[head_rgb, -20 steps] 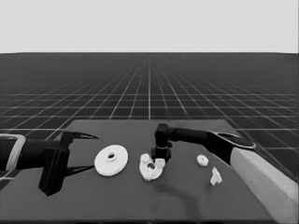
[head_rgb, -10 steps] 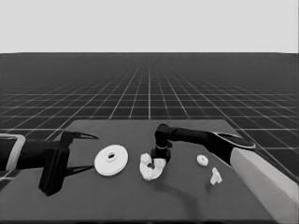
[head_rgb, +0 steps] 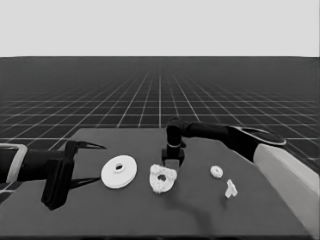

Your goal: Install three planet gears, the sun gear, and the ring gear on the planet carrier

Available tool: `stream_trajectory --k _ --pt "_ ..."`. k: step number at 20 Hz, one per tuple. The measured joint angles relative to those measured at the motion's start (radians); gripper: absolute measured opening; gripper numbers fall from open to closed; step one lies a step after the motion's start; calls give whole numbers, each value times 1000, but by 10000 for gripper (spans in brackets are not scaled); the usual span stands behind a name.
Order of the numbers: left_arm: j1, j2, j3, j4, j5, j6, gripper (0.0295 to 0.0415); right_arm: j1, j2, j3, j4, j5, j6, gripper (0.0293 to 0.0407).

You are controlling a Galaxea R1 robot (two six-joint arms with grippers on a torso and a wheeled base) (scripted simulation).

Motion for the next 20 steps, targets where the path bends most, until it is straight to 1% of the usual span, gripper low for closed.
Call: stream_trajectory --k 1,2,3,4,6,10,11,12,13,16,20 --pt "0 0 0 0 0 0 385 11 -185 179 17 14 -99 385" --pt "0 0 0 0 0 0 385 20 -380 209 32 27 -213 385" --pt "0 0 0 0 0 0 385 24 -468 165 43 37 -318 385" --pt "0 0 0 0 0 0 385 26 -504 117 51 43 -390 385" --pt "0 0 0 0 0 0 385 28 -525 61 59 49 -462 385" --pt "0 0 0 0 0 0 385 28 -528 31 63 51 -497 385" --pt "0 0 0 0 0 0 385 -42 -511 -6 11 109 -512 385" --pt "0 0 0 0 0 0 385 -94 -495 -40 -17 145 -525 385" --pt "0 0 0 0 0 0 385 -122 -482 -67 -32 166 -535 385" --pt "0 0 0 0 0 0 385 -150 -466 -102 -46 192 -549 385" --pt "0 0 0 0 0 0 385 -155 -462 -110 -49 198 -552 385"
